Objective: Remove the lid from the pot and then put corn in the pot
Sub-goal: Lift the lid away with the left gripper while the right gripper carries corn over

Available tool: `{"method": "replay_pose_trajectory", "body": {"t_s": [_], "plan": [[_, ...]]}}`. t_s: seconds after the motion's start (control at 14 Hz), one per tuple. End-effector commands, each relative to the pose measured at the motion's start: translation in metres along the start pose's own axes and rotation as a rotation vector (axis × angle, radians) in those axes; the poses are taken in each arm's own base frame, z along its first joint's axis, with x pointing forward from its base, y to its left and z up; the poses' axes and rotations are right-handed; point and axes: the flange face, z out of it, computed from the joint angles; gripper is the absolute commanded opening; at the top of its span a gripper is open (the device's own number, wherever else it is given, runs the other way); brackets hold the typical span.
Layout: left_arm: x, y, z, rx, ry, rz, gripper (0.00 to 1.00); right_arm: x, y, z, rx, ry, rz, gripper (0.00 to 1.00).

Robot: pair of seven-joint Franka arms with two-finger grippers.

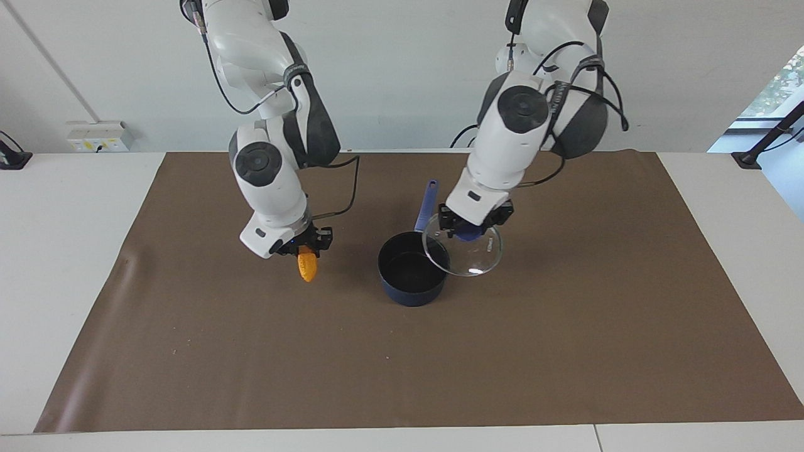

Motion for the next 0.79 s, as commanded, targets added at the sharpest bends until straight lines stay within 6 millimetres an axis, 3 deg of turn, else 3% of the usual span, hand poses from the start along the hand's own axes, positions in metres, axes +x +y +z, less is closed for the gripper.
{"method": "replay_pose_trajectory", "body": {"t_s": [0.0,0.07,0.29,0.43,0.57,0.71], "plan": [[0.026,-0.101,-0.016,0.016,-0.036,0.007,0.00,0.013,-0.072,-0.016,-0.016,0.039,0.011,0.00],[0.036,-0.134,-0.013,0.026,-0.044,0.012,0.00,0.005,-0.105,-0.015,-0.010,0.058,0.007,0.00],[0.042,-0.235,0.010,0.031,-0.026,0.051,0.00,0.000,-0.165,0.004,0.037,0.149,0.058,0.00],[0.030,-0.280,0.039,0.029,0.001,0.055,0.00,-0.005,-0.175,0.027,0.038,0.150,0.053,0.00],[0.020,-0.304,0.073,0.051,0.009,0.059,0.00,-0.015,-0.189,0.061,0.043,0.156,0.033,0.00],[0.019,-0.333,0.096,0.064,0.023,0.079,0.00,-0.015,-0.189,0.075,0.054,0.176,0.032,0.00]]}}
